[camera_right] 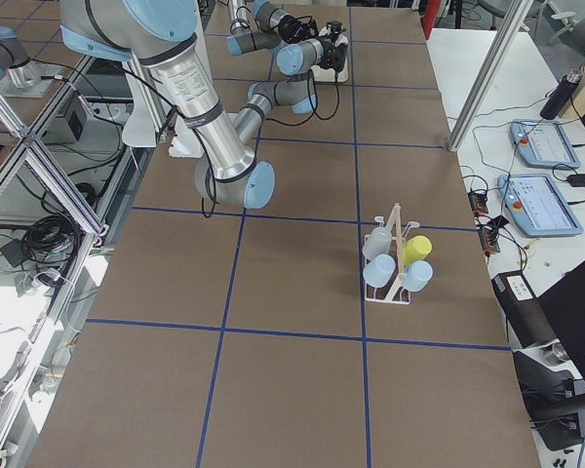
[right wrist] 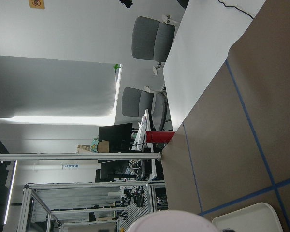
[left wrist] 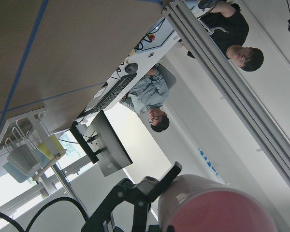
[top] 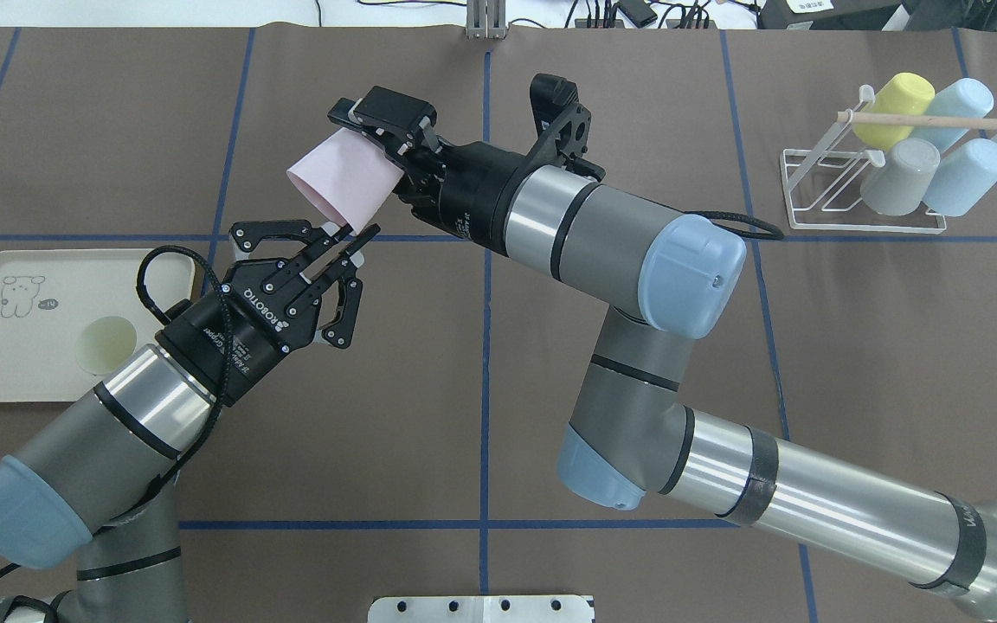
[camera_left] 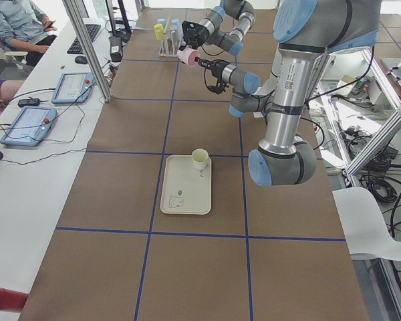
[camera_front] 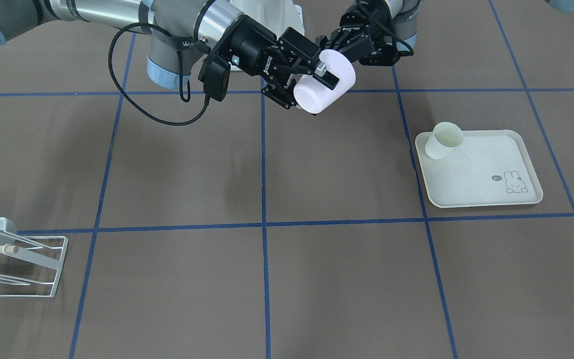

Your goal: Transfer IKEA cup to right arm and place on rack

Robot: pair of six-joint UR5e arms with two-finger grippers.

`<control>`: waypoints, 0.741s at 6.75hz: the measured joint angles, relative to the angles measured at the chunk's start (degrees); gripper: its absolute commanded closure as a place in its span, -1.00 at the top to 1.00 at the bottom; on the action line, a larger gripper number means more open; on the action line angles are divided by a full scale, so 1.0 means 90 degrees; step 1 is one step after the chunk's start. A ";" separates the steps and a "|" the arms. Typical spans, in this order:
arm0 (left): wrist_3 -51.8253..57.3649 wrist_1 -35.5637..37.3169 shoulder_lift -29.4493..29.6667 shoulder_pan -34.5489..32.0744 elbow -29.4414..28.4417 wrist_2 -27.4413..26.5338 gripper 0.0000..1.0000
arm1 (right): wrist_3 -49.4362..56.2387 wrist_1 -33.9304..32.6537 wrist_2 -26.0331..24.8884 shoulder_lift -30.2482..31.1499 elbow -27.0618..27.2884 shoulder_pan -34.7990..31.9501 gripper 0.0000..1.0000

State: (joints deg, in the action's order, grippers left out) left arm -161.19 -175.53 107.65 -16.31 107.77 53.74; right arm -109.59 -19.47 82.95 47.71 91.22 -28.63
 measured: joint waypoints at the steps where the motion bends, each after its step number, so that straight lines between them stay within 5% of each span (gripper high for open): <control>1: 0.0160 -0.0003 0.0017 0.0006 0.0010 0.0004 1.00 | -0.0028 0.0001 0.0004 -0.0007 -0.0005 -0.0035 -1.00; 5: 0.0464 -0.0017 -0.0017 0.0001 0.0067 0.0020 1.00 | -0.0068 -0.0004 0.0076 -0.0006 0.0009 -0.0264 -1.00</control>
State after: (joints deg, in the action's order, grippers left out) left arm -157.01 -175.68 107.49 -16.30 108.38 53.92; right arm -110.21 -19.51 83.63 47.66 91.31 -31.00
